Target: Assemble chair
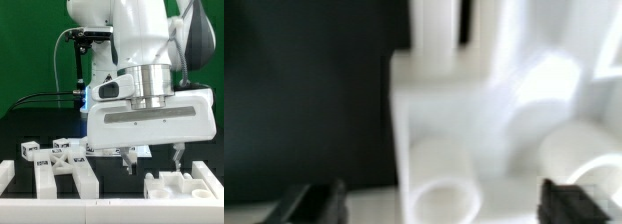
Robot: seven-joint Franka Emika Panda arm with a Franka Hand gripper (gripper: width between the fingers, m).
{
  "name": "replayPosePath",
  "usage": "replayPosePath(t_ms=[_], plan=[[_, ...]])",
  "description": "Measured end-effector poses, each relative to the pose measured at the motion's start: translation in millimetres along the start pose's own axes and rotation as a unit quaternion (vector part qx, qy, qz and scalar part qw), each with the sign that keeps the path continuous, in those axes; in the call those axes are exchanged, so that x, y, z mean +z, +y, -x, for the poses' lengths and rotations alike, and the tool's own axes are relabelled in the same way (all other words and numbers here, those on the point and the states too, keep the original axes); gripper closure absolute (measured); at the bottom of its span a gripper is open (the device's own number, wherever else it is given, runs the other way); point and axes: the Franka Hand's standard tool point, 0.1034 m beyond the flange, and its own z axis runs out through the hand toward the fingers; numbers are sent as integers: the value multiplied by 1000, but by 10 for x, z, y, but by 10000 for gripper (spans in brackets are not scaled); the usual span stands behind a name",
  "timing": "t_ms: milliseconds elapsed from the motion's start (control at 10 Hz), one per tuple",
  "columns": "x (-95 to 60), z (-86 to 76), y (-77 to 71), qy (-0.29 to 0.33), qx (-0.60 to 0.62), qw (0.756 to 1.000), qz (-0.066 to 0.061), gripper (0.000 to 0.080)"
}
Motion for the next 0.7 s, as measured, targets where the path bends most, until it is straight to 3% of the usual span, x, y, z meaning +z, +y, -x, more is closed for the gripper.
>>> replayPosePath(t_ms=[100, 200, 400, 600, 700], plan=[[-63, -14, 2, -19, 1, 1000, -3, 220], [-33, 53, -14, -67, 3, 998, -9, 165], [-33, 113, -5, -143, 9, 989, -19, 153], [-104, 377, 208, -265, 35, 963, -24, 150], [-171, 546, 277, -317, 40, 947, -19, 150]])
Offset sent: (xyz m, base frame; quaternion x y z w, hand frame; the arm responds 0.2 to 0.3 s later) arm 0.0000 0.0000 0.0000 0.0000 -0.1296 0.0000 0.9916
